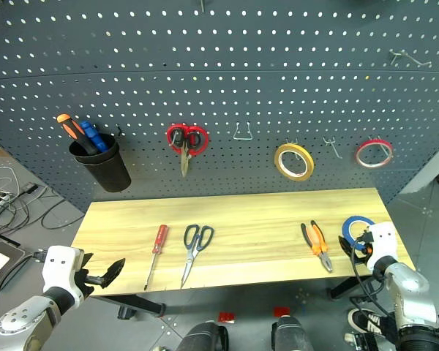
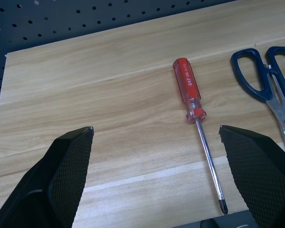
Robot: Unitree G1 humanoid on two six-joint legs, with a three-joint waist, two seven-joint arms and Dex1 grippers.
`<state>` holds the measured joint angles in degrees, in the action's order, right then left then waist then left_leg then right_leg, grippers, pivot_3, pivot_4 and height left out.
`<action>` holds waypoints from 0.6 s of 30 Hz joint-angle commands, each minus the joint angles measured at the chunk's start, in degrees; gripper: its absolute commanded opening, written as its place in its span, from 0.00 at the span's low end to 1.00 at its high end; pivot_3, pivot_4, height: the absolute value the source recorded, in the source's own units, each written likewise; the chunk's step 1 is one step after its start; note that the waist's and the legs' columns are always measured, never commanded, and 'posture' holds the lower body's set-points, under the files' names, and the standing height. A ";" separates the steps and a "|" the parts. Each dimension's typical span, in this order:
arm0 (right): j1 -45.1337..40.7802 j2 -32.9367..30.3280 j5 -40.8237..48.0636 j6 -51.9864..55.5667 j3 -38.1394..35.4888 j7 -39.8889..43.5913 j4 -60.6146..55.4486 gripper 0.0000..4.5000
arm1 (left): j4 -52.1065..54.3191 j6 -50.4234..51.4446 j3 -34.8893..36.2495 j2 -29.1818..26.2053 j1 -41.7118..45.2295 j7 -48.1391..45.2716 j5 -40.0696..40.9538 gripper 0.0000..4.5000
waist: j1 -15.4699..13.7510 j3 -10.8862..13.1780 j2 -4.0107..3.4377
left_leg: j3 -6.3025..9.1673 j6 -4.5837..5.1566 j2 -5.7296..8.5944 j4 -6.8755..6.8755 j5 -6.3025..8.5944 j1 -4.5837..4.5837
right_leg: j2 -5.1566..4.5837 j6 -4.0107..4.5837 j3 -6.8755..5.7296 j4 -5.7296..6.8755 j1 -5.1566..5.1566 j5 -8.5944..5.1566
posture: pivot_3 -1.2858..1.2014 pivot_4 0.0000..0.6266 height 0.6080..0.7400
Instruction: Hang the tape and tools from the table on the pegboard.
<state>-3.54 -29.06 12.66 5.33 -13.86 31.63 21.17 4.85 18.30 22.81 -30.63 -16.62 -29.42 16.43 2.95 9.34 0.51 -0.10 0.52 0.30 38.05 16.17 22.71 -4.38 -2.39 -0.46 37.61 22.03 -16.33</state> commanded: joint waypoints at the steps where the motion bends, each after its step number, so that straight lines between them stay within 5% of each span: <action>1: -0.71 -0.92 0.23 -0.70 -0.80 0.36 -0.59 1.00 | 0.98 -0.71 1.55 -0.68 -0.02 0.33 0.01 0.99 | 0.00 0.00 0.00 | 0.00 0.00 0.00 0.00 0.00 0.00 | 0.00 0.00 0.00 0.00 0.00 0.00 | 0.47 0.28 1.00; 18: -0.48 -0.98 0.23 -0.44 -0.93 0.19 -0.99 1.00 | 0.41 -0.85 1.81 -0.50 0.39 0.03 0.57 0.99 | 0.00 0.03 0.00 | 0.01 0.00 0.00 0.00 0.00 0.00 | -0.01 0.00 0.00 0.00 0.01 0.00 | 0.47 0.29 1.00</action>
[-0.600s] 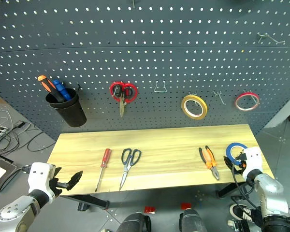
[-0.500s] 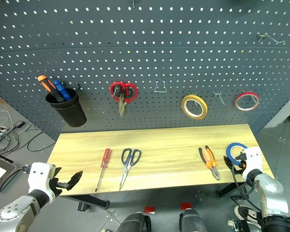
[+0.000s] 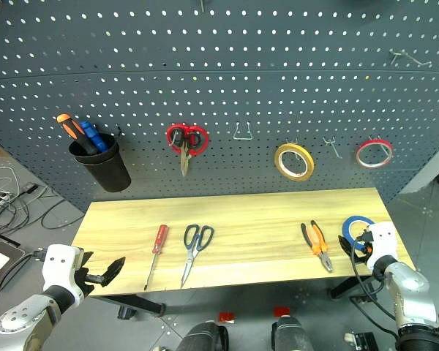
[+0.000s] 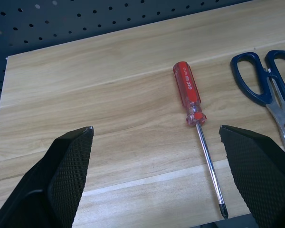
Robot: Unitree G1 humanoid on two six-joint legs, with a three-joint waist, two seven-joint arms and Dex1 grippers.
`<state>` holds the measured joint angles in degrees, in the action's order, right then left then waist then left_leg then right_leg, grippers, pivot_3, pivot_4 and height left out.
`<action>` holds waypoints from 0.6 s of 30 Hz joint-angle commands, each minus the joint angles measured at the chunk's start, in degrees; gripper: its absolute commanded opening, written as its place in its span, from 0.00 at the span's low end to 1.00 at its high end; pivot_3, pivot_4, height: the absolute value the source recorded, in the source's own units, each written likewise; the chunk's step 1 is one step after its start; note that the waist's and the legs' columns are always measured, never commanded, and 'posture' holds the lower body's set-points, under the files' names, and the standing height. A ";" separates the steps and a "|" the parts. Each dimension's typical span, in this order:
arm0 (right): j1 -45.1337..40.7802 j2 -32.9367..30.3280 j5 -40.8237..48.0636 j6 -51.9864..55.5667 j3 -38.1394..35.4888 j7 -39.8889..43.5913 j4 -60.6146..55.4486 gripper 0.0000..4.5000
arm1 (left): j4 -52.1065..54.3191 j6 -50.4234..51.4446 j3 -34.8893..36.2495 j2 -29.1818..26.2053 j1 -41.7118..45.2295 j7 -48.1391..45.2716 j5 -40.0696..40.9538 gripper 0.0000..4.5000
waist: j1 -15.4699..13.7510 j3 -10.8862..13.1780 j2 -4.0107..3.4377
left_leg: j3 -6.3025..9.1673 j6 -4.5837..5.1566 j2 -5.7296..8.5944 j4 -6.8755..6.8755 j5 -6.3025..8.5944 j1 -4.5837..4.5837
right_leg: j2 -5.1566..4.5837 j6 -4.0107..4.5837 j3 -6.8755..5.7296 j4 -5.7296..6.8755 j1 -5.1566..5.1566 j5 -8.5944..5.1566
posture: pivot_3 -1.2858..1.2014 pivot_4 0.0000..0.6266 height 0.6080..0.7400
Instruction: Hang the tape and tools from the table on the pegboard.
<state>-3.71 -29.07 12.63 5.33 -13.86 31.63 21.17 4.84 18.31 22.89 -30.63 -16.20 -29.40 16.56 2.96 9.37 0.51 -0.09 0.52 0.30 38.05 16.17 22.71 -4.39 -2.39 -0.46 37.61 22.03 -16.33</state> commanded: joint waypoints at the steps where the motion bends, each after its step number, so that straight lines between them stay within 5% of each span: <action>1: -0.28 -0.96 0.29 -0.41 -0.94 0.21 -1.06 1.00 | 0.48 -0.87 1.77 -0.51 -0.09 -0.02 0.48 0.99 | 0.00 0.01 0.00 | 0.00 0.00 0.00 0.00 0.00 0.00 | 0.00 0.00 0.00 0.00 0.00 0.00 | 0.47 0.29 1.00; 18: -1.59 -1.92 -1.53 -0.16 0.90 0.71 -0.84 1.00 | 2.89 1.21 -1.12 -0.21 1.85 -0.68 1.13 0.99 | -0.03 0.52 -0.02 | 0.01 0.00 0.00 0.00 0.00 0.01 | -0.04 0.03 -0.01 0.00 0.02 -0.01 | 0.46 0.33 1.00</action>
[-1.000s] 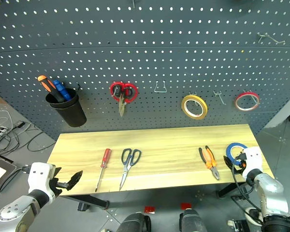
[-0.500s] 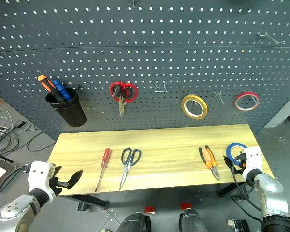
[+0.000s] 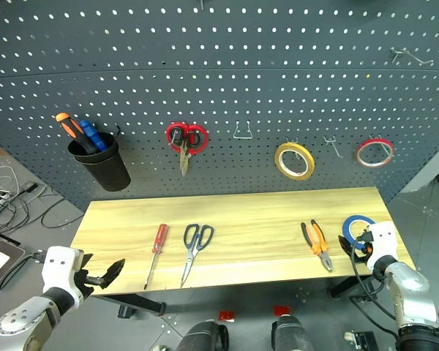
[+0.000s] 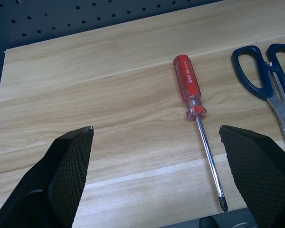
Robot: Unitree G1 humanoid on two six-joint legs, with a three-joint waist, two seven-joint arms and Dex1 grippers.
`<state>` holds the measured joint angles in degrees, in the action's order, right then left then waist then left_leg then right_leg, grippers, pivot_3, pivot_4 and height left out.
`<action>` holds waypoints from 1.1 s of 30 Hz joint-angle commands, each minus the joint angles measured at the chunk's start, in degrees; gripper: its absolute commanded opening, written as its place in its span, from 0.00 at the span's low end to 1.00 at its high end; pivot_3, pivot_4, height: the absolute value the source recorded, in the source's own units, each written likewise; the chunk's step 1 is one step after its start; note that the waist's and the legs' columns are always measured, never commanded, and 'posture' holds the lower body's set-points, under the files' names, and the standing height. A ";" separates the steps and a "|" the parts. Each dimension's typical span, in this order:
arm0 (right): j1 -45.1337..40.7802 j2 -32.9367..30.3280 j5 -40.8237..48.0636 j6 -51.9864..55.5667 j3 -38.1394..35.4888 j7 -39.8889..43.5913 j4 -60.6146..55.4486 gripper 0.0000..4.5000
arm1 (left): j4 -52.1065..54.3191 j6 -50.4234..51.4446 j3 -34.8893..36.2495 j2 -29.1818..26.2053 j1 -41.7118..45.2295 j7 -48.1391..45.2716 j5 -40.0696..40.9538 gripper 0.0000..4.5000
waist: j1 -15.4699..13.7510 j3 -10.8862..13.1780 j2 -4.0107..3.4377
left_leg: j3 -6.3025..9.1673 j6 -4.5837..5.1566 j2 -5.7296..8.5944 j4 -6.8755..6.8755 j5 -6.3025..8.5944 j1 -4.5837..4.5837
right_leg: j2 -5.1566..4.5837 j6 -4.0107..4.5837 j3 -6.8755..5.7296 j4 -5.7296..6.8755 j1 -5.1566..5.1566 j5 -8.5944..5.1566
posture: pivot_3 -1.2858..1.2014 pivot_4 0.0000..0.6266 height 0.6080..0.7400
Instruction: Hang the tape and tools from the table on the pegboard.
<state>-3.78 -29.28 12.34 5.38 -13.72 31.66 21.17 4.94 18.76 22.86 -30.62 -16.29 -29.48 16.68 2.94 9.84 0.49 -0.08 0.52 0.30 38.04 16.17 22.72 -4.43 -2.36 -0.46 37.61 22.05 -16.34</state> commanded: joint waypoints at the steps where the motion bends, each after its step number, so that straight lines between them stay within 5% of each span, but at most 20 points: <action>1: -2.07 -2.05 -1.69 -0.01 1.35 0.96 -0.70 1.00 | 3.17 1.29 -2.22 -0.26 2.98 -0.98 0.93 0.99 | -0.02 0.30 0.01 | 0.00 0.00 0.00 0.00 0.00 0.00 | 0.00 0.00 0.00 0.00 0.00 0.00 | 0.46 0.34 1.00; 19: -11.06 -7.16 -2.71 14.05 4.75 4.20 -1.02 1.00 | -0.60 5.20 -29.51 4.89 31.72 -18.53 1.10 0.99 | 0.48 4.35 0.20 | 0.00 0.02 0.03 0.15 -0.04 0.14 | 0.06 -0.03 -0.07 0.12 0.04 0.05 | 0.45 0.49 1.00; 33: -19.69 -8.34 -5.23 17.47 8.08 6.94 6.47 1.00 | -33.68 -15.39 -42.04 19.11 59.03 -30.88 -8.65 0.99 | 2.55 9.09 0.61 | -0.08 0.03 0.02 0.80 -0.05 0.43 | 0.27 -0.25 -0.13 0.40 0.24 0.15 | 0.43 0.62 1.00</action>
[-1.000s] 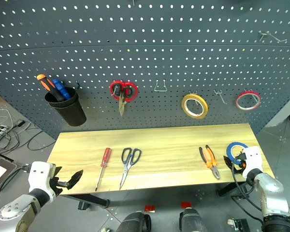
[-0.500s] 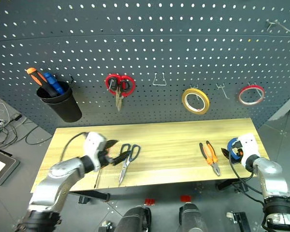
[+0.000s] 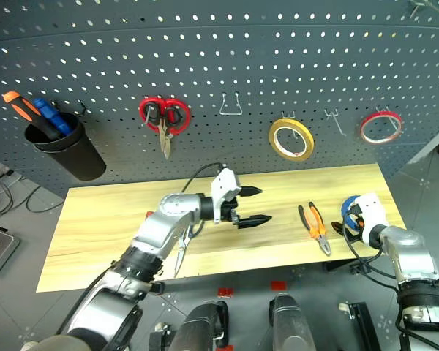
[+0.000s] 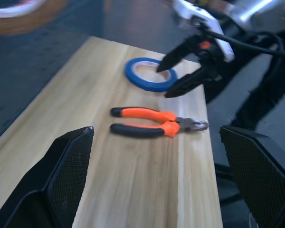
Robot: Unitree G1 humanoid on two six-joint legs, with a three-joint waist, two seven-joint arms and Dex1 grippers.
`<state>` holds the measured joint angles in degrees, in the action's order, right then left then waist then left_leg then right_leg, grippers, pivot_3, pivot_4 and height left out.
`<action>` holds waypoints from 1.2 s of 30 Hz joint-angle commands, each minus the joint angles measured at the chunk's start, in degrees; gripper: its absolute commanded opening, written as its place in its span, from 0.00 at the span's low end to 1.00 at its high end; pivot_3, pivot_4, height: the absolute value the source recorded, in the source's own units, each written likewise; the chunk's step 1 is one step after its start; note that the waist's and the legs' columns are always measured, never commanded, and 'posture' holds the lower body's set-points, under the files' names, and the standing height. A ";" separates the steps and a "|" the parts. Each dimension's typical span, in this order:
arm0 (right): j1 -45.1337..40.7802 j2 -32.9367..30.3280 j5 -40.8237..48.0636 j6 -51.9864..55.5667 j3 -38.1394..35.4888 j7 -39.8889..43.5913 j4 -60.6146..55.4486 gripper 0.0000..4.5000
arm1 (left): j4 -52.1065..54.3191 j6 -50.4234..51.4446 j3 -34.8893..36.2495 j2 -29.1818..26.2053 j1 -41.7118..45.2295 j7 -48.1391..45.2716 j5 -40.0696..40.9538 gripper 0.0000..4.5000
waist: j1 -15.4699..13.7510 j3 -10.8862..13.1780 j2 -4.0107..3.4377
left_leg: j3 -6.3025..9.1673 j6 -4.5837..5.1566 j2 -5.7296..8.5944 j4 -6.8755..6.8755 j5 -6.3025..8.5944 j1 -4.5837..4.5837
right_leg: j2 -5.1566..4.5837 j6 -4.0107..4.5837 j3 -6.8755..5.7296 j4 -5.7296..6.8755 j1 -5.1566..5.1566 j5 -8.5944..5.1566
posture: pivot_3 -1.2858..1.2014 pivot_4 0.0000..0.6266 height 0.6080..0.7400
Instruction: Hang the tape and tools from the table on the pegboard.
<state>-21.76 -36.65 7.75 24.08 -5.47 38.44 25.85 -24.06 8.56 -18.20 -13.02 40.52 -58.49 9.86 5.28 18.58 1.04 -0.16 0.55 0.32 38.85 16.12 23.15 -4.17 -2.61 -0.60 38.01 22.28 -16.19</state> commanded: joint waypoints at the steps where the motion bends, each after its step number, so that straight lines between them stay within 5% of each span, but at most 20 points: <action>1: -2.43 -0.90 -0.82 -1.43 -0.05 0.13 2.61 1.00 | -6.74 -6.63 -1.09 2.22 3.22 -2.28 -2.38 0.99 | 0.36 0.67 0.08 | -0.01 0.00 -0.02 0.02 0.00 0.00 | 0.00 0.00 0.00 -0.01 0.00 0.00 | 0.43 0.63 1.00; 20: -15.64 1.84 -2.05 -5.28 -1.17 -3.65 24.84 1.00 | -24.29 -19.71 0.62 9.53 13.21 -4.87 -7.62 0.99 | 1.10 3.71 0.38 | -0.06 -0.27 -0.03 0.09 -0.15 0.23 | -0.04 -0.10 -0.13 -0.04 0.15 0.03 | 0.43 0.69 1.00; 23: -16.97 2.33 -1.54 -5.33 -1.86 -4.42 27.53 0.87 | -24.44 -19.79 0.90 9.57 13.40 -5.05 -7.74 1.00 | 1.08 3.75 0.44 | -0.06 -0.28 -0.04 0.11 -0.16 0.22 | -0.04 -0.15 -0.12 -0.03 0.15 0.06 | 0.43 0.70 1.00; 33: -18.77 2.67 -2.36 -6.04 -2.08 -4.65 30.18 0.17 | -26.12 -20.34 2.26 9.08 14.68 -4.82 -8.17 1.00 | 1.03 3.88 0.64 | -0.07 -0.30 -0.04 0.10 -0.17 0.22 | -0.05 -0.19 -0.11 -0.05 0.14 0.08 | 0.43 0.68 1.00; 36: -18.88 2.62 -2.59 -6.61 -1.96 -4.69 30.46 0.16 | -25.88 -20.39 2.25 9.18 14.38 -4.74 -8.35 1.00 | 1.03 3.90 0.67 | -0.06 -0.31 -0.04 0.10 -0.18 0.22 | -0.05 -0.19 -0.12 -0.05 0.14 0.08 | 0.43 0.67 1.00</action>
<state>-41.30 -34.43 5.67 17.59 -7.70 33.73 55.03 -50.34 -10.54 -16.47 -4.35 54.40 -63.14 1.74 6.31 22.48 1.72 -0.23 0.24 0.28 38.95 15.95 23.37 -4.22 -2.80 -0.71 37.96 22.43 -16.11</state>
